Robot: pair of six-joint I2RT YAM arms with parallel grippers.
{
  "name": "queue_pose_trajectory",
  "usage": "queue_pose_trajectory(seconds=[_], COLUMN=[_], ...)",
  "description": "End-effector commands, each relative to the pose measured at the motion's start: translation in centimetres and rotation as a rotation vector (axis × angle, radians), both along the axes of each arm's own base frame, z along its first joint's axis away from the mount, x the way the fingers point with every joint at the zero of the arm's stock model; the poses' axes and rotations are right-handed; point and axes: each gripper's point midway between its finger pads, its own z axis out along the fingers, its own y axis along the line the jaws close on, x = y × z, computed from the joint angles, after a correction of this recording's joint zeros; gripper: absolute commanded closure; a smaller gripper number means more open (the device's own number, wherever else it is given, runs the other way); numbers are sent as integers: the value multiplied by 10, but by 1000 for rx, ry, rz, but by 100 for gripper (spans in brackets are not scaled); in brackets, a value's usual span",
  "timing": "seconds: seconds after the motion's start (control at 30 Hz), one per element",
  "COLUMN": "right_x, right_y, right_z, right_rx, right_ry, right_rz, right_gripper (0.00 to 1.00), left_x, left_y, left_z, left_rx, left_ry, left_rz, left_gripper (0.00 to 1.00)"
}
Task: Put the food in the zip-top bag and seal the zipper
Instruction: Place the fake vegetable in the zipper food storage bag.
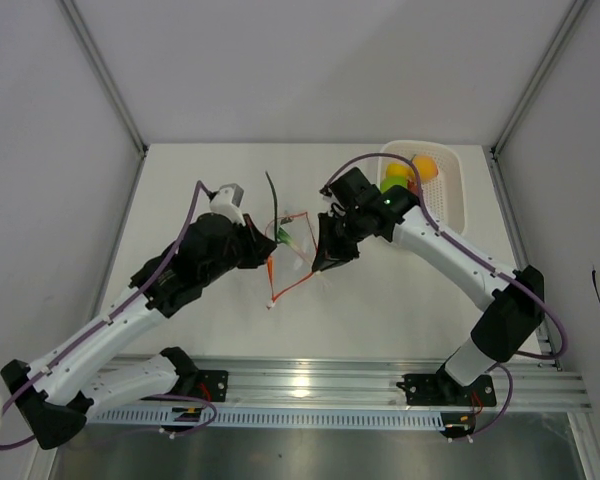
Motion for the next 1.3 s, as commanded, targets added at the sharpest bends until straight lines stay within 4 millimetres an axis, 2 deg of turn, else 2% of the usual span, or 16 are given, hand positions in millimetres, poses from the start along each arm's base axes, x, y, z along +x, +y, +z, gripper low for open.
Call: queue_pose_trajectory(seconds=[0.0,0.1,0.13,0.17,0.23,0.27,0.33,0.53,0.73,0.83,0.93,1.03,1.07,1.1,1.13,1.27], right_x=[6,0,0,-6,-7,-10,-13,-2,16,25,31,36,36,39,40,17], right_y=[0,7,6,9,9,13,15,26,62,74,81,89,88,91,94,103], right_z=[1,-5,-8,-8,-5,-2,3,11,16,16,6,-11,-24,-22,-31,-54], right_rx=[-113,-144,-166,-172,-181,-170,-158,-93,60,141,163,125,103,112,115,76], right_ry=[-98,-130,-145,-164,-203,-224,-253,-286,-264,-216,-179,-193,-193,-205,-208,-216], right_rz=[23,59,60,87,96,120,138,117,36,-44,-123,-192,-209,-224,-233,-147], right_gripper=[100,100,100,100,100,100,100,100,100,100,100,100,100,100,100,96], left_x=[2,7,10,13,19,22,25,20,11,5,-1,-4,-5,-6,-7,-6], left_y=[-6,-12,-15,-17,-19,-20,-22,-34,-34,-32,-33,-38,-43,-45,-47,-46], left_z=[16,14,7,11,-5,-2,-12,-10,-1,2,4,10,10,11,12,11], left_rx=[-66,-52,-31,-28,28,32,53,0,-36,-52,-88,-137,-156,-167,-176,-183], left_ry=[-26,-2,18,16,48,48,68,69,63,62,64,69,83,88,92,97], left_rz=[17,21,25,27,38,44,47,0,-24,-29,-40,-56,-70,-75,-80,-71], left_gripper=[99,99,99,99,100,99,99,99,100,99,99,99,100,100,99,99])
